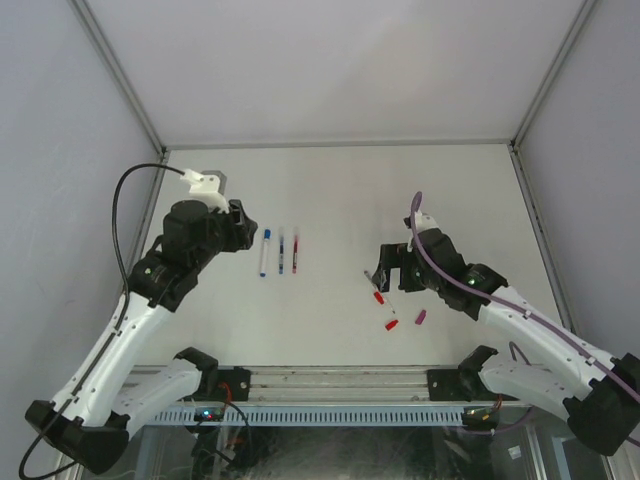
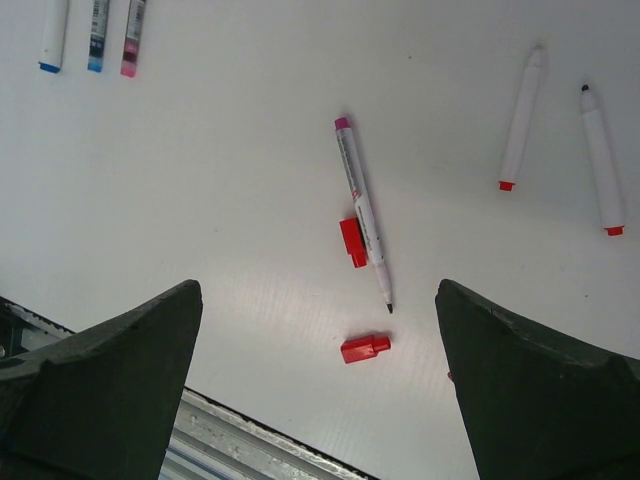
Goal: Insert the pens into the pen caps
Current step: Pick up the pen from the center of the board, then adjust the pen.
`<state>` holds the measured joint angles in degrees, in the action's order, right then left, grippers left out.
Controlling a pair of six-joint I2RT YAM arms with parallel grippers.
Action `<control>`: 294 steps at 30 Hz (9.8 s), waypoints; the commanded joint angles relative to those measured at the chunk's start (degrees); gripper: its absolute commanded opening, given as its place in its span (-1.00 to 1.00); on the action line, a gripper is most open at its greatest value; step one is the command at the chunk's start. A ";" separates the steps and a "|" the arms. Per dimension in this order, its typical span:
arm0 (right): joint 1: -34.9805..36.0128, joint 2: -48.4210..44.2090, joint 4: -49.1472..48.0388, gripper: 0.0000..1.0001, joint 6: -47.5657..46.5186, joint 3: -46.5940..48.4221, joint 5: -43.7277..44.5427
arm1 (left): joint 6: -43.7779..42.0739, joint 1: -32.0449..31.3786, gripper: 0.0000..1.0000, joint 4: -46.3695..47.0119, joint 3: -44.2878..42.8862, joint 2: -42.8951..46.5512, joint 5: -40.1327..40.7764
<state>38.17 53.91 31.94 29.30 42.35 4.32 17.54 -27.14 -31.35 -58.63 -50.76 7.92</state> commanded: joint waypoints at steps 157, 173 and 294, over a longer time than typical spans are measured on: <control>-4.34 5.54 -17.24 -1.00 -5.91 5.69 -15.35 | 7.12 -3.80 0.36 11.50 11.82 5.89 -5.32; 1.20 -1.17 -35.14 -1.00 15.15 -2.52 -15.74 | 8.96 -24.44 0.37 30.14 13.59 -4.89 -7.90; 3.14 -1.45 -2.71 -1.00 -0.75 17.94 -13.32 | -12.80 -43.58 0.06 13.76 1.69 -1.31 17.58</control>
<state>40.99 55.64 34.15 25.63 59.86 -16.23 -0.84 -71.13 -25.23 -58.63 -56.80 20.71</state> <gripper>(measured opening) 0.049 0.517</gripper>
